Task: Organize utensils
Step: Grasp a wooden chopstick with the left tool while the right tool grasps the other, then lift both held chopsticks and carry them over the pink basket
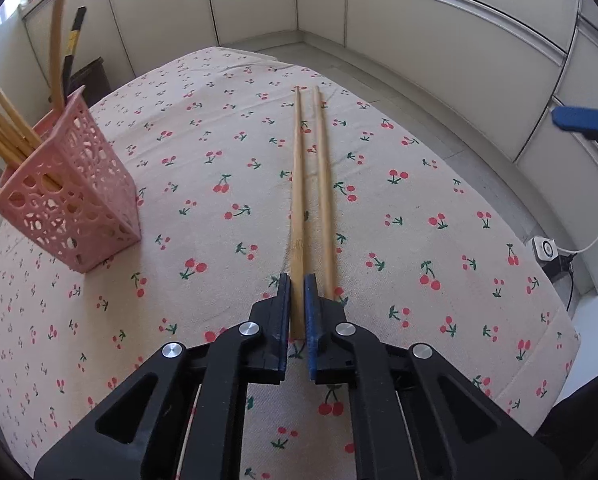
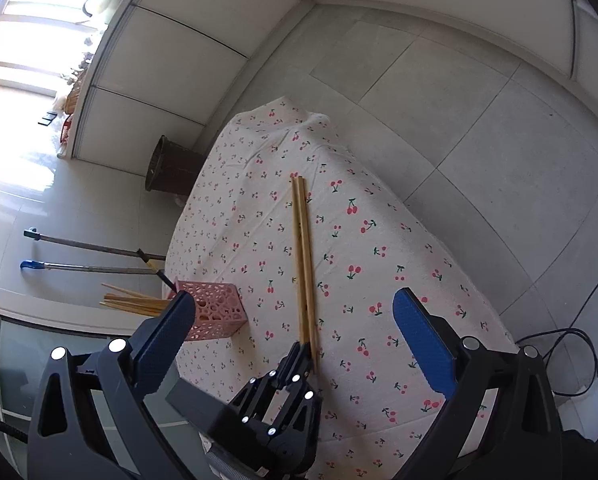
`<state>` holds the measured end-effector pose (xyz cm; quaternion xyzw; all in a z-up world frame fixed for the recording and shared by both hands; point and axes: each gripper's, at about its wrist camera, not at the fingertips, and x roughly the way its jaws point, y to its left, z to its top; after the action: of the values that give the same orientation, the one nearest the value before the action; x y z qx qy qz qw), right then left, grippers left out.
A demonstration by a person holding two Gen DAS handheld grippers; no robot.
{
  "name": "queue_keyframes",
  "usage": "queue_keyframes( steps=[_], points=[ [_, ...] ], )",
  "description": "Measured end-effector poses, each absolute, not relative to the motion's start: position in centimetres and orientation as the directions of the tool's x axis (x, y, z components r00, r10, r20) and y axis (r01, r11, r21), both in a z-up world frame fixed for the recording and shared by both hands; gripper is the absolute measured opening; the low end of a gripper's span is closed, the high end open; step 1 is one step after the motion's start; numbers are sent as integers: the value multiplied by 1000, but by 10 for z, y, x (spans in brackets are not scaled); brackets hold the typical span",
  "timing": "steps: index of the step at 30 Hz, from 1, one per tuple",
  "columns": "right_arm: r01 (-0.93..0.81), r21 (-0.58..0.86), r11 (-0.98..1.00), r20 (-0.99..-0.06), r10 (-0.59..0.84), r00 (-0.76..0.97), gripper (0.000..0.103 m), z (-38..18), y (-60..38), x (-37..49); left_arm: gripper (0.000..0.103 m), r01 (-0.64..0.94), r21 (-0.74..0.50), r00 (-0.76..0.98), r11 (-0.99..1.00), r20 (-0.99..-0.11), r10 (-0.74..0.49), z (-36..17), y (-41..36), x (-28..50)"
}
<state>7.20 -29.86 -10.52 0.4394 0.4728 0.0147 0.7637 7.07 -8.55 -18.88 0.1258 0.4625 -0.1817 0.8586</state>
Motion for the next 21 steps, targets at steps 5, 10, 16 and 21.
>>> queue_keyframes(
  steps=[5,10,16,21],
  points=[
    [439,642,628,-752,405,520,96,-130,-294,103,7,413,30,576,910,-783,-235,-142,-62,54],
    [443,578,686,-803,381,458,96,-150,-276,139,7,439,18,664,898,-680,-311,-79,-46,29],
    [433,456,777,-869,285,405,96,-174,-256,187,7,450,-10,743,893,-551,-380,-20,-24,5],
    [418,374,828,-892,198,406,79,-188,-246,219,7,440,-29,764,898,-512,-391,2,-7,-2]
  ],
)
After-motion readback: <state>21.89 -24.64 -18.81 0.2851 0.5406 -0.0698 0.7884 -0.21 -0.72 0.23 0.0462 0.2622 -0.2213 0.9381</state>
